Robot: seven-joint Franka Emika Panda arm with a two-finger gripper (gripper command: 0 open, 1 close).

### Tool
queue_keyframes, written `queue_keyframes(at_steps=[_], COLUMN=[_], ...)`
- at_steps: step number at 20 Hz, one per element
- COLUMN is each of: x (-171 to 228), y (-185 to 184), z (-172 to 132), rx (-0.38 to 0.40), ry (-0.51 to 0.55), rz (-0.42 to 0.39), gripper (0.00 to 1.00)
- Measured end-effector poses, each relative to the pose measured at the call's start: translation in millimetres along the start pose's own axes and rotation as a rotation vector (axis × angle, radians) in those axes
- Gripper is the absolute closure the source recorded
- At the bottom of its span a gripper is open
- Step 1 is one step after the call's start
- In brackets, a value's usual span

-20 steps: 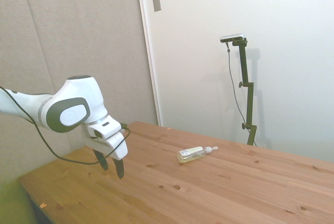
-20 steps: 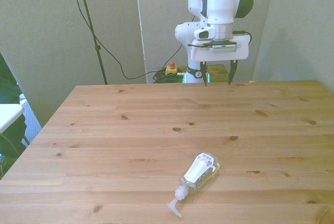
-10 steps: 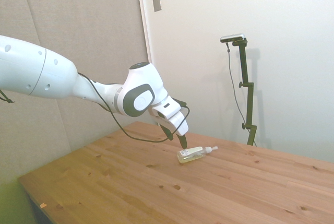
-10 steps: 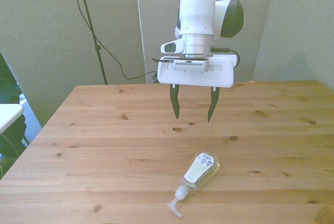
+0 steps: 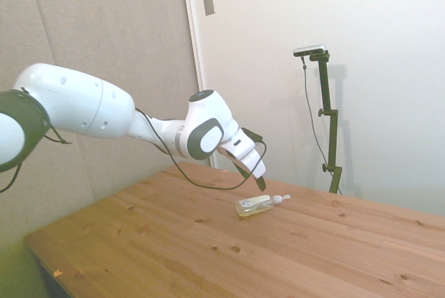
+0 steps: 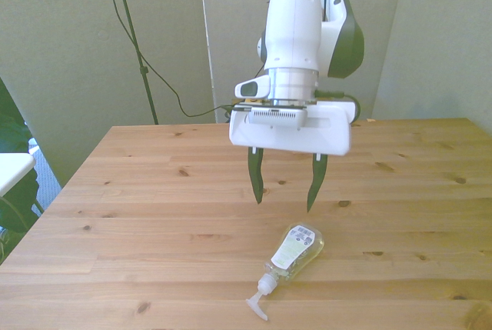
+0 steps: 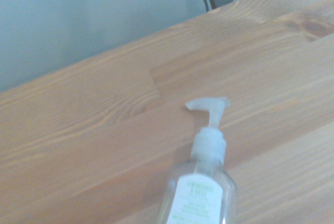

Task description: Stand the sanitizer

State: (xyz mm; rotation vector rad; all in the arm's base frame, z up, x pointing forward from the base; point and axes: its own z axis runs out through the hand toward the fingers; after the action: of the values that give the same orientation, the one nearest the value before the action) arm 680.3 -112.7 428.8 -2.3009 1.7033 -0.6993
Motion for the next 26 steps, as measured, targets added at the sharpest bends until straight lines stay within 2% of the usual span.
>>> queue_keyframes(at_steps=[5, 10, 22, 23, 26], x=[9.2, 20.0, 27.5, 27.7, 28.3], y=[-14.8, -24.2, -35.1, -35.8, -36.5], z=[43.0, 70.3, 100.7, 102.1, 106.4], rx=[-0.005, -0.013, -0.073, -0.076, -0.085], ry=[0.03, 0.053, 0.05, 0.049, 0.047], rz=[0.037, 0.057, 0.068, 0.068, 0.068], gripper=[0.0, 0.0, 0.0, 1.0, 1.0])
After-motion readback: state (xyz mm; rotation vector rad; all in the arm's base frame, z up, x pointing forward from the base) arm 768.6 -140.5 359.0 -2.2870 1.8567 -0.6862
